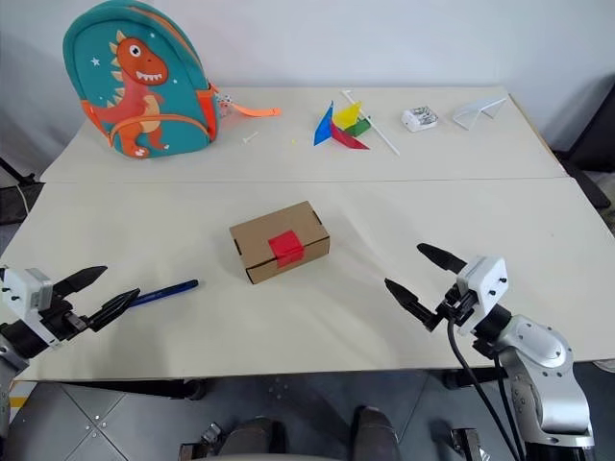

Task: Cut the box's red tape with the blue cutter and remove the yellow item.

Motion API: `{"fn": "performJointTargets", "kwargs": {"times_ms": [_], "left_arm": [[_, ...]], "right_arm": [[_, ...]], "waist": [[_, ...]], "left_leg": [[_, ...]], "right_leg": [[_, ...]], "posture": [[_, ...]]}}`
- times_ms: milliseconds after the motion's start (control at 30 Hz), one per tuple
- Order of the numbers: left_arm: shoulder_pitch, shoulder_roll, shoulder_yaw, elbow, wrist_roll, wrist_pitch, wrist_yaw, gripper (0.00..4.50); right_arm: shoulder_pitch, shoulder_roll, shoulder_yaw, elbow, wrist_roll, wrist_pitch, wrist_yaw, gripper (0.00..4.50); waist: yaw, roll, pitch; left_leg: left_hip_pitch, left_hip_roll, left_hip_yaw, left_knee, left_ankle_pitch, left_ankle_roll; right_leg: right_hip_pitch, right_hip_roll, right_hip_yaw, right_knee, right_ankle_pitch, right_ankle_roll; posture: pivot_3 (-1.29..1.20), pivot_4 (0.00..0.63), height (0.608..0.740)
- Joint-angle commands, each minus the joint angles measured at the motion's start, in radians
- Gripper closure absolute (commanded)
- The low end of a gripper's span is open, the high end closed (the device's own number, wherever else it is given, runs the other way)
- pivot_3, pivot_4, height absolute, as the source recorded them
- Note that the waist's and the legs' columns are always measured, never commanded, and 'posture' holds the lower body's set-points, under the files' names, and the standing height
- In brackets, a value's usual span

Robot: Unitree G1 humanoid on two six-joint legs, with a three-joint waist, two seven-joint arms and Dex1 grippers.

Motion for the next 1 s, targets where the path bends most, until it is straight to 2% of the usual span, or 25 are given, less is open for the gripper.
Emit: {"fn": "performJointTargets", "kwargs": {"times_ms": [33, 233, 300, 333, 400, 500, 600, 700, 733, 767, 900, 1000], "left_arm": [[-0.007, 0.028, 0.008, -0.022, 0.002, -0.01, -0.005, 0.02], [-0.065, 0.069, 0.004, -0.09, -0.093, 0.108, -0.072, 0.02], [-0.132, 0.106, -0.039, -0.077, -0.072, 0.088, -0.121, 0.43], [-0.172, 0.119, -0.064, -0.059, -0.052, 0.077, -0.134, 0.61], [-0.248, 0.134, -0.115, -0.016, -0.025, 0.071, -0.155, 1.24], [-0.44, 0.121, -0.234, 0.123, 0.056, 0.024, -0.177, 2.21], [-0.565, 0.097, -0.313, 0.247, 0.125, -0.027, -0.177, 3.17], [-0.759, 0.02, -0.403, 0.454, 0.216, -0.09, -0.136, 4.12], [-0.84, -0.024, -0.43, 0.55, 0.259, -0.136, -0.091, 4.43], [-0.894, -0.052, -0.445, 0.622, 0.288, -0.175, -0.063, 4.47], [-1.024, -0.133, -0.498, 0.819, 0.374, -0.227, 0.016, 4.47], [-1.049, -0.186, -0.536, 0.87, 0.402, -0.235, -0.037, 4.47]], "right_arm": [[-0.009, -0.009, 0.002, -0.024, 0.019, -0.006, 0.015, 0.0], [0.018, -0.022, 0.034, -0.133, 0.089, 0.086, 0.039, 0.0], [0.034, -0.035, 0.087, -0.205, 0.112, 0.143, 0.047, 0.41], [0.037, -0.037, 0.114, -0.231, 0.115, 0.171, 0.04, 0.63], [0.029, -0.038, 0.164, -0.258, 0.096, 0.205, 0.02, 1.31], [-0.023, -0.019, 0.28, -0.258, 0.012, 0.251, -0.032, 2.39], [-0.064, 0.005, 0.332, -0.238, -0.013, 0.3, -0.077, 3.46], [-0.116, 0.033, 0.409, -0.151, -0.094, 0.289, -0.093, 4.49], [-0.14, 0.049, 0.443, -0.083, -0.146, 0.254, -0.103, 4.5], [-0.155, 0.061, 0.463, -0.036, -0.182, 0.227, -0.109, 4.5], [-0.234, 0.144, 0.47, 0.057, -0.231, 0.227, -0.181, 4.5], [-0.28, 0.185, 0.474, 0.076, -0.243, 0.266, -0.21, 4.5]], "waist": [[0.0, 0.0, 0.0], [0.002, 0.0, 0.0], [0.006, 0.0, 0.0], [0.007, 0.0, 0.0], [0.004, 0.0, 0.0], [0.003, -0.001, 0.0], [0.0, -0.001, 0.0], [0.001, -0.002, 0.0], [0.002, -0.003, 0.0], [0.007, -0.005, 0.0], [-0.002, -0.005, 0.0], [-0.009, -0.005, 0.0]], "left_leg": [[0.0, 0.0, 0.0, 0.0, 0.0, 0.0], [0.0, 0.0, 0.001, 0.0, 0.0, 0.0], [0.0, 0.0, 0.001, 0.0, 0.0, 0.0], [0.0, 0.0, 0.001, 0.0, 0.0, 0.0], [0.0, 0.0, 0.001, 0.001, 0.0, 0.0], [0.0, 0.0, 0.004, 0.002, 0.0, 0.0], [-0.001, 0.0, 0.005, 0.005, -0.001, 0.001], [-0.001, 0.0, 0.007, 0.006, -0.001, 0.001], [-0.002, 0.001, 0.007, 0.006, -0.001, 0.001], [-0.001, 0.0, 0.007, 0.008, -0.001, 0.001], [-0.005, 0.0, 0.007, 0.014, -0.004, 0.004], [-0.005, 0.0, 0.01, 0.014, -0.005, 0.004]], "right_leg": [[0.0, 0.0, 0.0, 0.0, 0.0, 0.0], [-0.001, 0.0, 0.001, 0.001, 0.0, 0.0], [-0.001, 0.0, 0.001, 0.001, 0.0, 0.0], [-0.001, 0.0, 0.001, 0.002, 0.0, 0.0], [-0.001, 0.0, 0.001, 0.001, 0.0, 0.0], [-0.001, 0.0, 0.001, 0.001, 0.0, -0.001], [-0.002, 0.0, 0.001, 0.002, 0.001, -0.001], [-0.003, 0.0, 0.0, 0.002, 0.001, -0.001], [-0.003, 0.0, 0.0, 0.002, 0.001, -0.001], [-0.003, 0.0, 0.0, 0.002, 0.001, -0.001], [-0.002, -0.001, -0.001, 0.001, 0.003, 0.002], [-0.004, -0.001, -0.002, 0.001, 0.003, 0.003]], "posture": [[0.0, 0.15, 0.74], [0.0, 0.15, 0.74], [0.0, 0.15, 0.74], [0.0, 0.15, 0.74], [0.0, 0.15, 0.74], [0.0, 0.15, 0.74], [0.0, 0.15, 0.74], [0.0, 0.15, 0.74], [0.0, 0.15, 0.74], [0.0, 0.15, 0.74], [0.0, 0.15, 0.74], [0.0, 0.15, 0.74]]}}
